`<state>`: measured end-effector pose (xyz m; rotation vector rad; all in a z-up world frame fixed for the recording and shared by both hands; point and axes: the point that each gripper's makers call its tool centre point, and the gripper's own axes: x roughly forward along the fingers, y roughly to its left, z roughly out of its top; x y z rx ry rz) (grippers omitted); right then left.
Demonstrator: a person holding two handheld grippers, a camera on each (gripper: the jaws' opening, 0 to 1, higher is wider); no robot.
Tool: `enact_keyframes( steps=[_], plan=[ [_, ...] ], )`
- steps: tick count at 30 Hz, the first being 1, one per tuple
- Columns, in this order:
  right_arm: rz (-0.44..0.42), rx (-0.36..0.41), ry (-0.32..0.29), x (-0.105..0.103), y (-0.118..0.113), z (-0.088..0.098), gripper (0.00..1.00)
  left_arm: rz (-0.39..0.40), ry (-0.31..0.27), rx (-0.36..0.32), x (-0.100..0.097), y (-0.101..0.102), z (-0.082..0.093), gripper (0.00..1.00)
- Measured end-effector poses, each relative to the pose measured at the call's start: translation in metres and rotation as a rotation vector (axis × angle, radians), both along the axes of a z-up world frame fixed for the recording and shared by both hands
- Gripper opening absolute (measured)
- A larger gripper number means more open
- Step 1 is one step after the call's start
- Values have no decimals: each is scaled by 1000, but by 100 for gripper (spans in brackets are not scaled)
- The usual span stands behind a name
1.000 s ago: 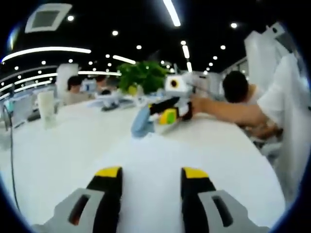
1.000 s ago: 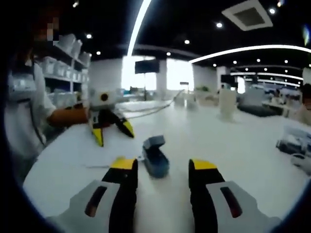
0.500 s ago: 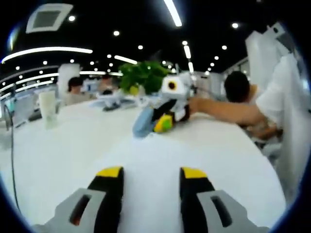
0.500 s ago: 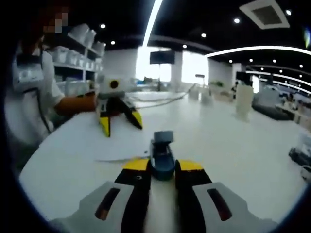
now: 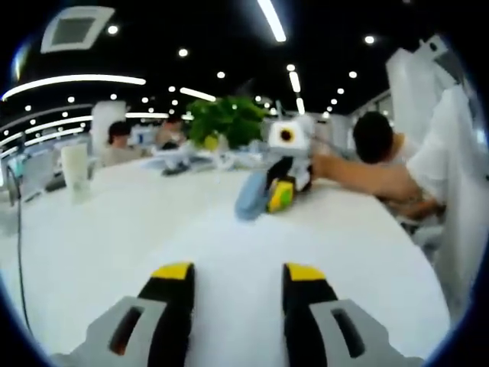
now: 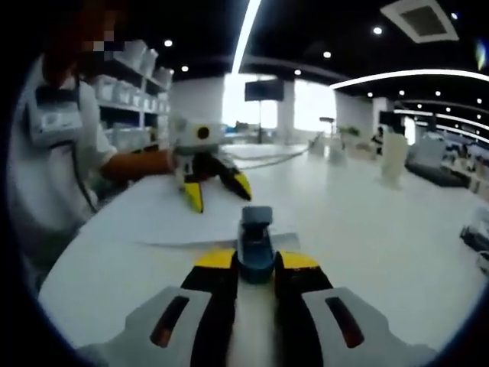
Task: Pick up the paper insert the paper into the punch align the paper edges press the punch to punch holes
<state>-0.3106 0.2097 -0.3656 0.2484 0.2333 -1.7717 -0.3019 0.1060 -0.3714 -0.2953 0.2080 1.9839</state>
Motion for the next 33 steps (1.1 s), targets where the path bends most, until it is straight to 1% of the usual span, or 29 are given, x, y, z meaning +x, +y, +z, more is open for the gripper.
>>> enact_keyframes(
  steps=[3, 17, 21, 33],
  plan=[
    [13, 0, 5, 5, 0, 0, 22, 1, 1, 0, 0, 0, 0, 47],
    [44, 9, 43, 4, -4, 0, 22, -6, 2, 0, -1, 2, 0, 45],
    [48, 11, 47, 0, -5, 0, 22, -7, 2, 0, -4, 1, 0, 45],
    [61, 12, 58, 2, -9, 0, 23, -8, 4, 2, -5, 2, -1, 45]
  ],
)
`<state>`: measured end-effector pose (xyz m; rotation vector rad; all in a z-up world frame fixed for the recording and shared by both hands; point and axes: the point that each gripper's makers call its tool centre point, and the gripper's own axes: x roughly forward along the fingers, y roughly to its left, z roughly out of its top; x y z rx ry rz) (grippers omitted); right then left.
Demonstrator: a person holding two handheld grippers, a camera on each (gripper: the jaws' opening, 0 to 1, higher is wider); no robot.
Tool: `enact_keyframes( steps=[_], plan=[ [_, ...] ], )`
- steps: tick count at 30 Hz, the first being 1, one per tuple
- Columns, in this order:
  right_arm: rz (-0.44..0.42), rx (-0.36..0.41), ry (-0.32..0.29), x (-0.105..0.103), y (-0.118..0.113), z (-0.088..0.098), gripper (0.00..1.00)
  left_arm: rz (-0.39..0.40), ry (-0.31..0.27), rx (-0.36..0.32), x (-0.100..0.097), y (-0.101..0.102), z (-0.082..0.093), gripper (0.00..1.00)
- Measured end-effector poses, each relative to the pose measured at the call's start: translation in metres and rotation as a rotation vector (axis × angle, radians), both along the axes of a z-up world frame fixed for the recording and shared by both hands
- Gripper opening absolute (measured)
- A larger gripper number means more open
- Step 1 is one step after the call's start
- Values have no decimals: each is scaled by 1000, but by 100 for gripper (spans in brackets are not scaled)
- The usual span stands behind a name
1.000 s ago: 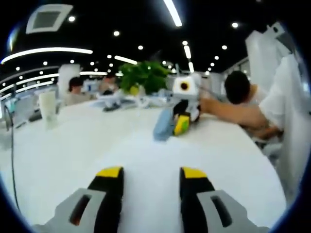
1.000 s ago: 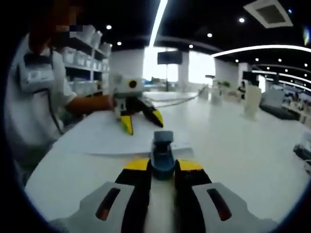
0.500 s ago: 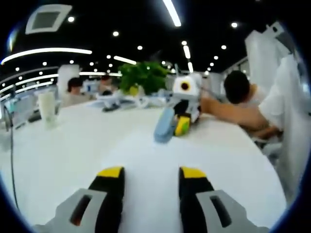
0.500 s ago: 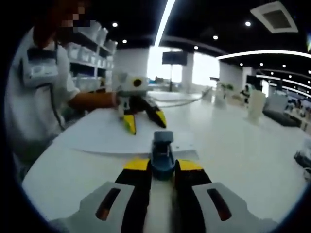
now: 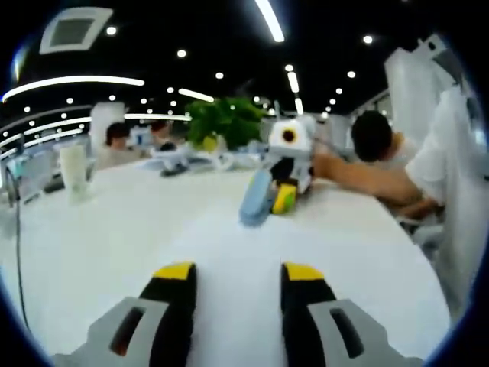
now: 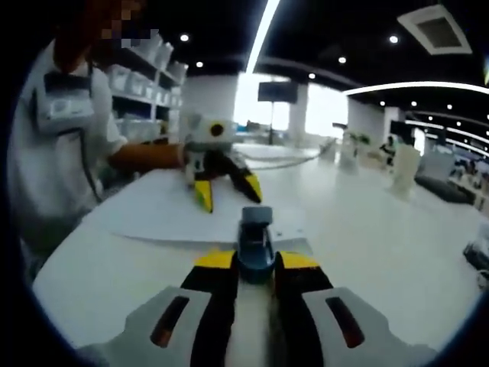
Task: Pick up the paper insert the paper into the punch align the paper edges press the punch to punch holes
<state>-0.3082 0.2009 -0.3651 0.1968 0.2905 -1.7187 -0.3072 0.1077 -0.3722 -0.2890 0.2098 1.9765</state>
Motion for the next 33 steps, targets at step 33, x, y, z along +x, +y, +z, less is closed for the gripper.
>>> enact_keyframes(
  steps=[33],
  plan=[
    [-56, -19, -77, 1, 21, 2, 25, -156, 34, -19, -5, 56, 6, 42]
  ],
)
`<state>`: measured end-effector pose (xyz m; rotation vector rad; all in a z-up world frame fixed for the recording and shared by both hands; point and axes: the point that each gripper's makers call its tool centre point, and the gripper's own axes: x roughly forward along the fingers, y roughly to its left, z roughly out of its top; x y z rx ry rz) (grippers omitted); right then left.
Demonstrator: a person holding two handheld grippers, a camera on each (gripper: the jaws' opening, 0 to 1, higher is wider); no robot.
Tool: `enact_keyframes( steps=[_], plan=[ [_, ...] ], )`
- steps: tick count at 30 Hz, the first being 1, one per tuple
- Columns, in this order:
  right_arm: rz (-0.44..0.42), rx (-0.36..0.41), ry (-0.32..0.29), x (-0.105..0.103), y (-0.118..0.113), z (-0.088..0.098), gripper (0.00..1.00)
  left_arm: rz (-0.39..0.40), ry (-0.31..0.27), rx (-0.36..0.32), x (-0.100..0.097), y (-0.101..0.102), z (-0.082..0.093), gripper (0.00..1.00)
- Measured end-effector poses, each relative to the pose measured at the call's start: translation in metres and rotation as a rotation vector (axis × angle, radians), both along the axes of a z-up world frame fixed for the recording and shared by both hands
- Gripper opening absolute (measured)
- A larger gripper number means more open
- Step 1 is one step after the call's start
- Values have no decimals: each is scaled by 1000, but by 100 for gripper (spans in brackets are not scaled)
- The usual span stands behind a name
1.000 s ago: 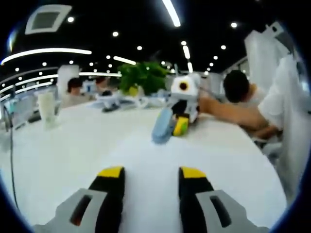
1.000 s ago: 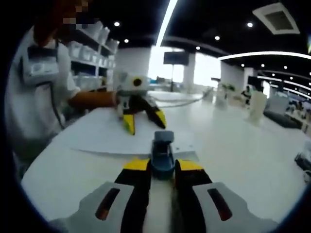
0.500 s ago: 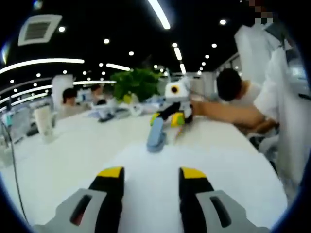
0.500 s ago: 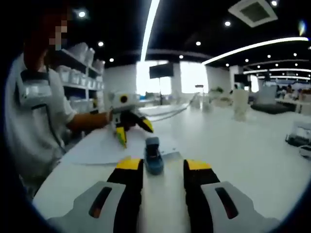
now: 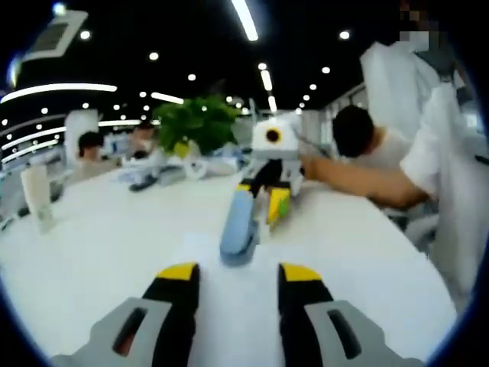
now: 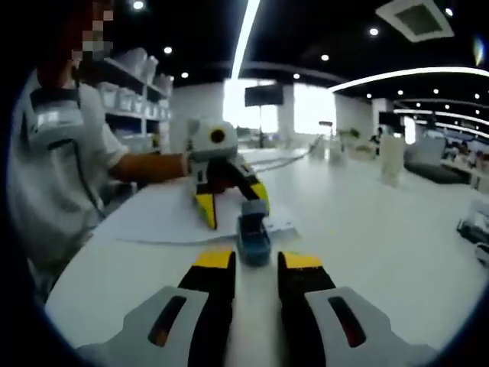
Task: Pick up the paper insert the paper into the punch align the paper edges press the punch to punch holes
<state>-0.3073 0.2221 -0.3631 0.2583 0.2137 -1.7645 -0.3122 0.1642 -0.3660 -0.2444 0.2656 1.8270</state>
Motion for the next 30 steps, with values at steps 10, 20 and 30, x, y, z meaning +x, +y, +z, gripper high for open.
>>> enact_keyframes(
  steps=[10, 20, 30],
  plan=[
    [4, 26, 25, -2, -3, -4, 20, 10, 3, 10, -1, 1, 0, 43],
    [13, 16, 30, 1, -4, -2, 24, 6, -5, 17, 0, 1, 2, 45],
    [-45, -53, -10, -7, 16, 11, 29, -45, 31, 25, -10, 32, 32, 45]
  ],
)
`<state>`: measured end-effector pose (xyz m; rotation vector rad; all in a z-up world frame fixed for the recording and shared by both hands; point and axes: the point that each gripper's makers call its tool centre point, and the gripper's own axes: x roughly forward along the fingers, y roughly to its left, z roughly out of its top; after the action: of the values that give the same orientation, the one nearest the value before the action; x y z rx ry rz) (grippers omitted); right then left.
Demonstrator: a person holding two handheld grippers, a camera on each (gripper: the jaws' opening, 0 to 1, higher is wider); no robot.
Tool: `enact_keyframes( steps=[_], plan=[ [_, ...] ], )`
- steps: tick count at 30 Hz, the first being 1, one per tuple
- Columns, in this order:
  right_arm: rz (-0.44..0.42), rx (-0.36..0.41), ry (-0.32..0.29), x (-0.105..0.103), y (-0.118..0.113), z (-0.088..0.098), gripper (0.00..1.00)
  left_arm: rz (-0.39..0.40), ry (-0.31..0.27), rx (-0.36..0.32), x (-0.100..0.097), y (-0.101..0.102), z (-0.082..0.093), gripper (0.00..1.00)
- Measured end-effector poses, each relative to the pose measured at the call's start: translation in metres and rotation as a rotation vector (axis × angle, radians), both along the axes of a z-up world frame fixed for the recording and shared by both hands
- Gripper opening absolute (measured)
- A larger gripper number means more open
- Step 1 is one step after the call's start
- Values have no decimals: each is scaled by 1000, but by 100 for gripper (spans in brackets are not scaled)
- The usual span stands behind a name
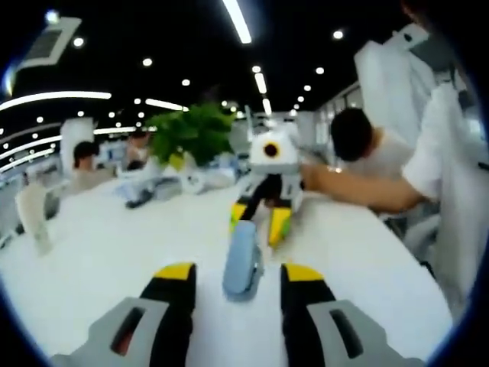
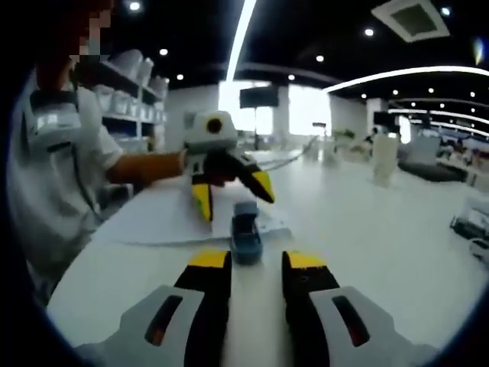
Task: Pick up the paper insert the paper into the punch align the paper edges press the punch to punch holes
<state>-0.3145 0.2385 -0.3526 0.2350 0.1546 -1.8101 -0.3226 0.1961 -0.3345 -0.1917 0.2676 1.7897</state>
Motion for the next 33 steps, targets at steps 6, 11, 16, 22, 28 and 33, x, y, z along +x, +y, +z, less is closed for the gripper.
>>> enact_keyframes(
  steps=[6, 11, 16, 22, 28, 33],
  plan=[
    [-19, -48, 6, -4, 6, 11, 29, -91, 3, -42, 1, 35, -7, 40],
    [-26, -55, 4, -4, 5, 13, 29, -121, -7, -60, 2, 44, -21, 40],
    [-32, -68, 3, -6, 5, 16, 29, -121, -18, -72, 1, 42, -33, 38],
    [-32, -61, 3, -5, 4, 15, 29, -124, -30, -34, 2, 45, -32, 34],
    [-25, -93, 40, 0, 1, 31, 28, -125, -34, -15, 2, 45, -33, 32],
    [-18, -221, 90, 3, -9, 66, 17, -118, -41, -5, 1, 45, -33, 28]
  ],
)
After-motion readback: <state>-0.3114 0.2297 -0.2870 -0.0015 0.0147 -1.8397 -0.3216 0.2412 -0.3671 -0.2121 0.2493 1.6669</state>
